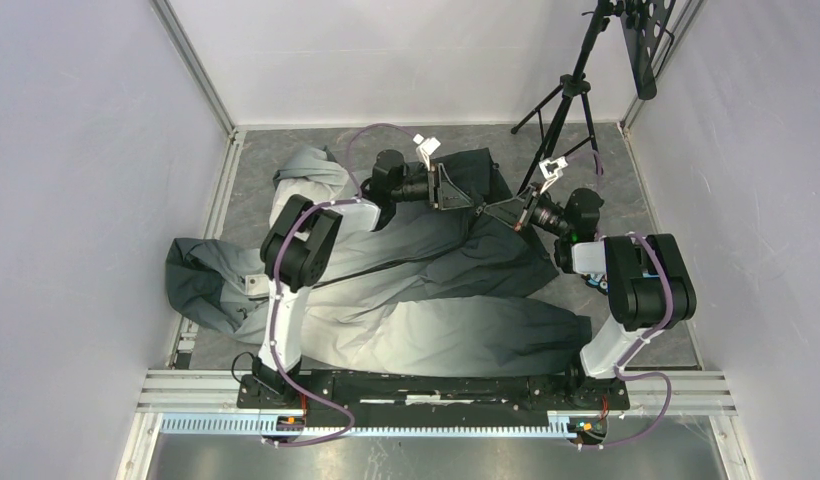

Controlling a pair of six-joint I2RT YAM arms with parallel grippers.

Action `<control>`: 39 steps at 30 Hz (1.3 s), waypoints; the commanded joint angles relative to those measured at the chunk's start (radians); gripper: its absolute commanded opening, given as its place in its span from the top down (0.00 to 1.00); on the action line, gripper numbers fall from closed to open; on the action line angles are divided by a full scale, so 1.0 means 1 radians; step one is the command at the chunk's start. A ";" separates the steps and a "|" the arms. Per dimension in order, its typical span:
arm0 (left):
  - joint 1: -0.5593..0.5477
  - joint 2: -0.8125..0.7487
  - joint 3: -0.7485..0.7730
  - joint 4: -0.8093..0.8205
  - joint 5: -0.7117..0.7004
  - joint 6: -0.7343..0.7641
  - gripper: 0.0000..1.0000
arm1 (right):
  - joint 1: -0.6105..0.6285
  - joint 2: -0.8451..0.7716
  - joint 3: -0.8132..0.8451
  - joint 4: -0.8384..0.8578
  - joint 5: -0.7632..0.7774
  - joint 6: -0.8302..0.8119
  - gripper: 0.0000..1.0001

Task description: Zip up the jacket

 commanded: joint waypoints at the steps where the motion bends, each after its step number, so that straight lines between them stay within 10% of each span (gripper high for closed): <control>1: 0.022 -0.127 -0.047 -0.072 -0.091 0.019 0.44 | 0.005 -0.035 -0.001 0.030 0.018 -0.025 1.00; 7: 0.025 -0.252 -0.089 -0.412 -0.277 -0.055 0.23 | 0.004 -0.031 -0.008 0.074 0.010 0.009 1.00; 17: -0.070 -0.359 -0.332 -0.059 -0.413 -0.689 0.35 | 0.006 -0.029 -0.013 0.059 0.025 0.007 1.00; 39: -0.177 -0.279 -0.356 0.059 -0.665 -0.788 0.51 | 0.006 -0.028 -0.013 0.067 0.026 0.018 1.00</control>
